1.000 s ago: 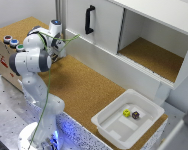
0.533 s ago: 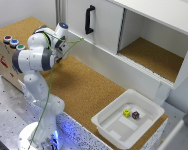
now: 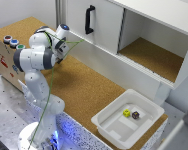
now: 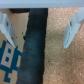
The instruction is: Grasp the handle of the drawer, then open it
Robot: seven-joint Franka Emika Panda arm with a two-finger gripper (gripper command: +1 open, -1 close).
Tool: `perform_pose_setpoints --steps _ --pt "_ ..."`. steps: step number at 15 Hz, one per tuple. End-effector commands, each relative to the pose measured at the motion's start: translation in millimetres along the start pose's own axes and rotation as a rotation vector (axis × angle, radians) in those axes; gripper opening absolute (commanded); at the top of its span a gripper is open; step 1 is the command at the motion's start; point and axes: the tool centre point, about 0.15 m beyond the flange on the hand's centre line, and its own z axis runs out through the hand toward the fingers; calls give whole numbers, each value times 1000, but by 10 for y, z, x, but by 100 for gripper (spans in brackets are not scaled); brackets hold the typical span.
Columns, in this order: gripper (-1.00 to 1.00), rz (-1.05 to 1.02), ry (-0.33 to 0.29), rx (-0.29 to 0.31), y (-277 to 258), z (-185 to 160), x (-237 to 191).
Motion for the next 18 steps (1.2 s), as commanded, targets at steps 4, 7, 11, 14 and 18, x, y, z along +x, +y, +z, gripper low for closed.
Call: perform_pose_setpoints --steps 4,7,11,14,18 --pt "-100 64 100 31 0 130 -226" --pt "-100 88 80 56 75 170 -244" --pt "-100 101 82 66 135 167 -255" --pt "-100 109 86 73 182 154 -264" --pt "-100 146 79 107 465 107 -243"
